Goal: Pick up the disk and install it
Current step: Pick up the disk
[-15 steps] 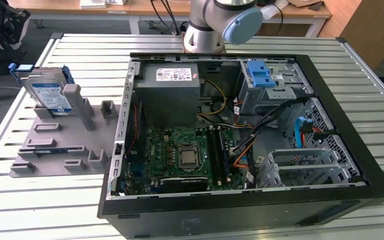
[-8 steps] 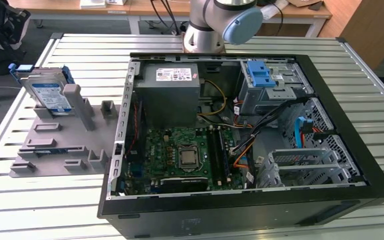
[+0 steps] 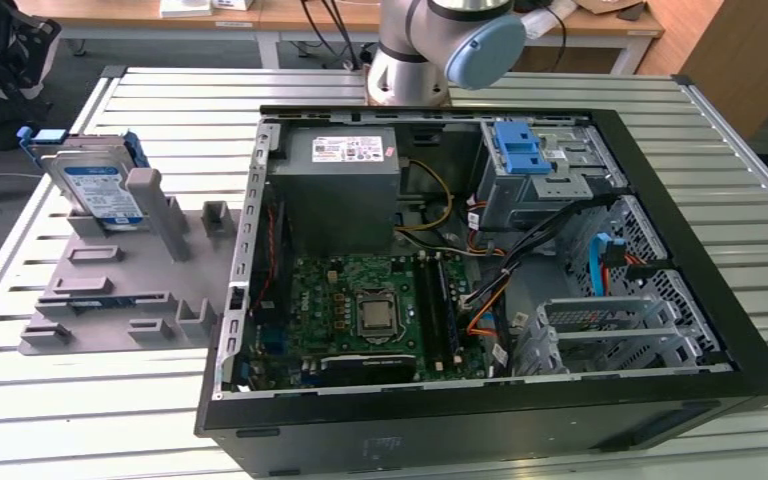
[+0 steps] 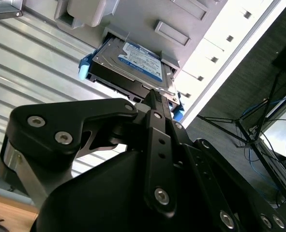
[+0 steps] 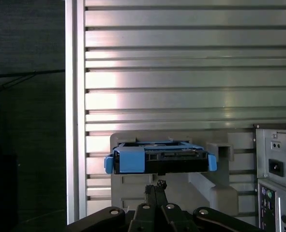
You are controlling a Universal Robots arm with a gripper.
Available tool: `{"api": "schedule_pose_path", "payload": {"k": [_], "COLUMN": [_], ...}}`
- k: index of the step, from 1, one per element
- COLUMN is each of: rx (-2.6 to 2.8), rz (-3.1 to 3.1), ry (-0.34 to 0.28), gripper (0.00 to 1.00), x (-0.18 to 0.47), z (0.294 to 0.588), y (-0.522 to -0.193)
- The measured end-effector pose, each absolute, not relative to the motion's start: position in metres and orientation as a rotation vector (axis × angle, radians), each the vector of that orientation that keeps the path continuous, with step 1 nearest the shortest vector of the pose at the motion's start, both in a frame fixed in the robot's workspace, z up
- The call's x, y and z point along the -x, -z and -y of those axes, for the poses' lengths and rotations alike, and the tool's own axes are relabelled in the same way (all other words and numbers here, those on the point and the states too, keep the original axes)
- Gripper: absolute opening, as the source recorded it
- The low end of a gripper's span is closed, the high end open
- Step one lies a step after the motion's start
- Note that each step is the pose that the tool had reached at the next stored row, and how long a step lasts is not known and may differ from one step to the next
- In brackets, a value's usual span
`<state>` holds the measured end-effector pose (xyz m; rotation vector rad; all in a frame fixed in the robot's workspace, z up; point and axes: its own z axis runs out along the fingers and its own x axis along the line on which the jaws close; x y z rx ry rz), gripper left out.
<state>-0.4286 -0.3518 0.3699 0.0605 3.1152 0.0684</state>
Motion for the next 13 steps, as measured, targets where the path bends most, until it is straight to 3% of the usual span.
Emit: {"api": "schedule_pose_path", "payload": {"k": [13], "rx": [-0.047], "rz": [-3.116], "ry": [-0.069], "gripper": [0.11], "x": [0.4286], "z": [0.3518], "y": [-0.3699]}}
